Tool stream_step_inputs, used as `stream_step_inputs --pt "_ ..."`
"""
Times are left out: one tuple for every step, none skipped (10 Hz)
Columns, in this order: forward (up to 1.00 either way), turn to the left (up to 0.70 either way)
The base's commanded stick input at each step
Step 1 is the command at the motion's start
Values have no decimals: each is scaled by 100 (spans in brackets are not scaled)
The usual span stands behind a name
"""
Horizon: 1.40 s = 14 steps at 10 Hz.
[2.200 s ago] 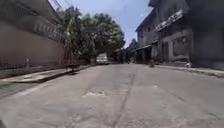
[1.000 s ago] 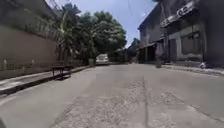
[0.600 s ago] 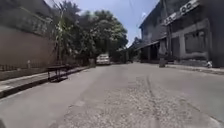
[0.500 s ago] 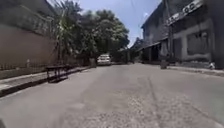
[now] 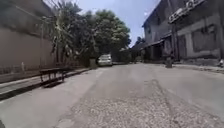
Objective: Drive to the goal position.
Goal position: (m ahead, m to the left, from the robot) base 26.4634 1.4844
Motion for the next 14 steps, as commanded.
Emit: stream_step_inputs --pt "75 1" --pt "72 1" --pt "71 1" --pt "44 -43" --pt "42 -41" --pt "41 -27" --pt "41 -1" --pt "41 1" --pt "41 1" --pt "41 -40" --pt "41 -12" --pt "41 1" --pt "41 -13" --pt "40 -57"
